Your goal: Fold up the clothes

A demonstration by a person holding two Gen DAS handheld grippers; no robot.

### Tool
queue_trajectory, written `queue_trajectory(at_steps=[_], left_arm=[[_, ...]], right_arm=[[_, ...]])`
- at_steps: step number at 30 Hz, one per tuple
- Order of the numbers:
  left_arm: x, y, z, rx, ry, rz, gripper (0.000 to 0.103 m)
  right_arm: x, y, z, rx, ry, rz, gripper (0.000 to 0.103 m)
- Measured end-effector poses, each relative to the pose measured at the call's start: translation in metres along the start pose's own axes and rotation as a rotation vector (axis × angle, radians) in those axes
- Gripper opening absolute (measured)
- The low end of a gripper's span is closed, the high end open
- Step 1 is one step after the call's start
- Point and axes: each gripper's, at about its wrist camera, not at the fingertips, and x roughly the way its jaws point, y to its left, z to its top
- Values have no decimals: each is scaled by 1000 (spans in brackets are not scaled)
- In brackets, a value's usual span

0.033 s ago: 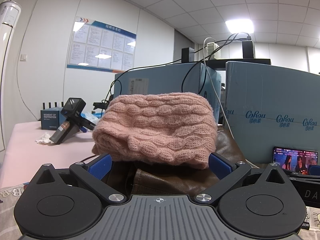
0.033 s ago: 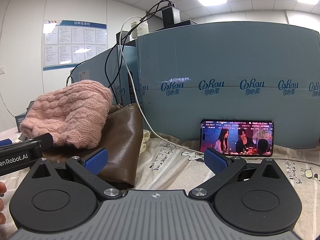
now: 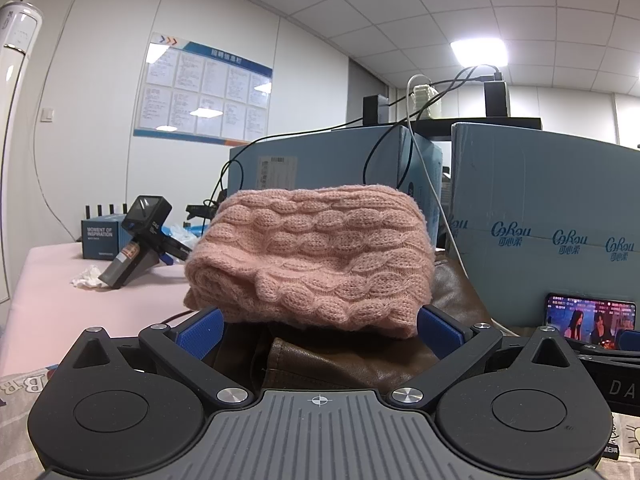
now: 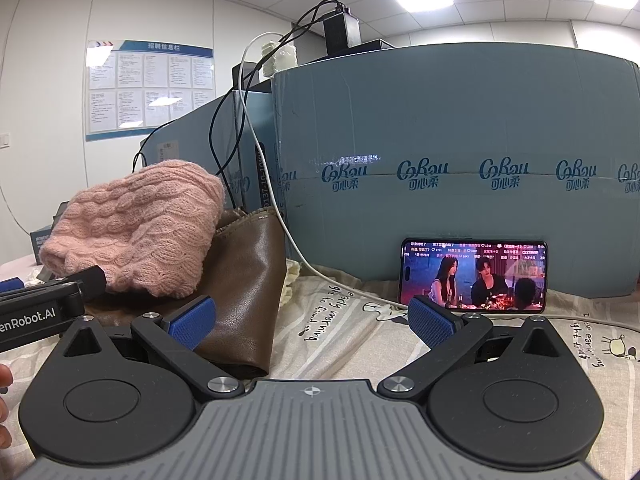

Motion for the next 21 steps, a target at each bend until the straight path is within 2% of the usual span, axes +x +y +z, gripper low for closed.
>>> queue_trajectory(at_steps=[21], left_arm=[[-1, 1, 0, 0, -1, -1, 103]], right_arm=[[0, 0, 0, 2, 2, 0, 103]])
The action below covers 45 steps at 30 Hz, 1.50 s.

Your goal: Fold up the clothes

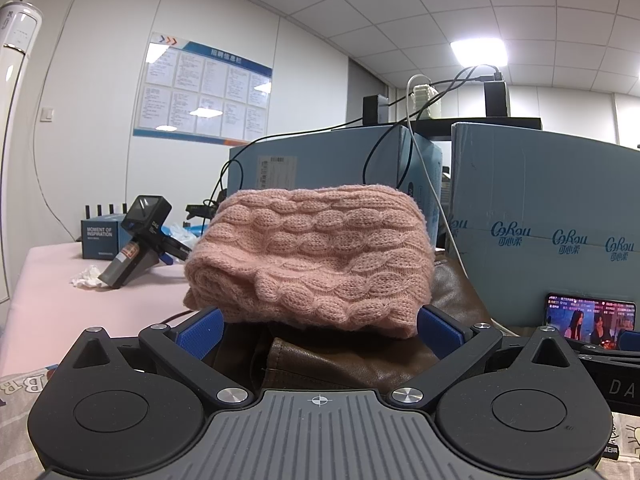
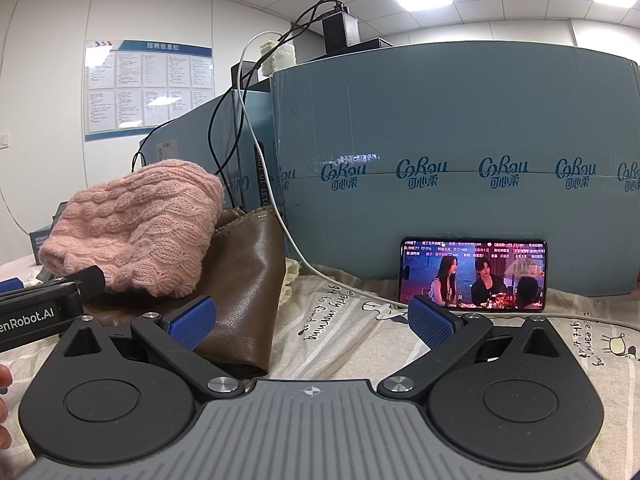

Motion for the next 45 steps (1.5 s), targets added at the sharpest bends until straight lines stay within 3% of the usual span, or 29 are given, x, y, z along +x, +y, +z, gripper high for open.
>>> queue_trajectory(at_steps=[45], left_arm=[[0, 2, 1, -15, -7, 10, 103]], right_arm=[[0, -1, 0, 3, 3, -2, 103]])
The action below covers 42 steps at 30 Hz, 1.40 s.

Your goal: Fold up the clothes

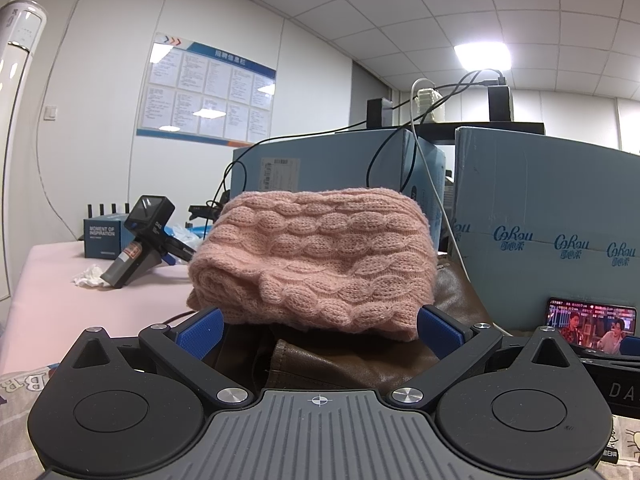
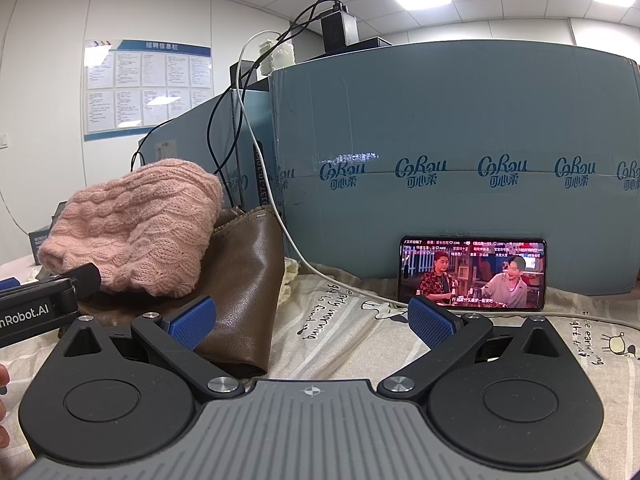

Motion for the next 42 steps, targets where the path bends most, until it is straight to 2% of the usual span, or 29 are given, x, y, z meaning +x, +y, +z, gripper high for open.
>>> queue_trajectory(at_steps=[5, 11, 13, 17, 22, 28, 31, 36, 39, 41, 42], left_arm=[[0, 5, 0, -34, -10, 3, 103], [-7, 21, 3, -134, -79, -10, 103], [-6, 27, 4, -172, -81, -35, 103], [-2, 39, 8, -240, -51, -131, 103], [0, 64, 20, -339, -27, -238, 103], [13, 99, 32, -361, -73, -263, 103], [29, 121, 34, -368, -88, -265, 103], [69, 145, 37, -346, -7, -237, 102], [90, 148, 37, -326, 39, -243, 97], [104, 146, 35, -316, 101, -266, 87], [108, 144, 32, -305, 128, -285, 76]], right_arm=[[-2, -3, 0, 19, -9, -17, 103], [-15, -1, 0, 14, -77, -28, 103], [-17, 1, 1, 24, -81, -19, 103], [-18, 9, 3, 45, -50, -9, 103], [-17, 32, 10, 4, -22, -13, 103], [-6, 60, 25, -11, -6, 64, 103], [12, 70, 34, 4, 12, 72, 103], [46, 79, 47, 77, 54, 119, 103], [70, 84, 51, 113, 89, 136, 103], [87, 85, 51, 151, 121, 144, 100], [94, 85, 50, 176, 134, 154, 98]])
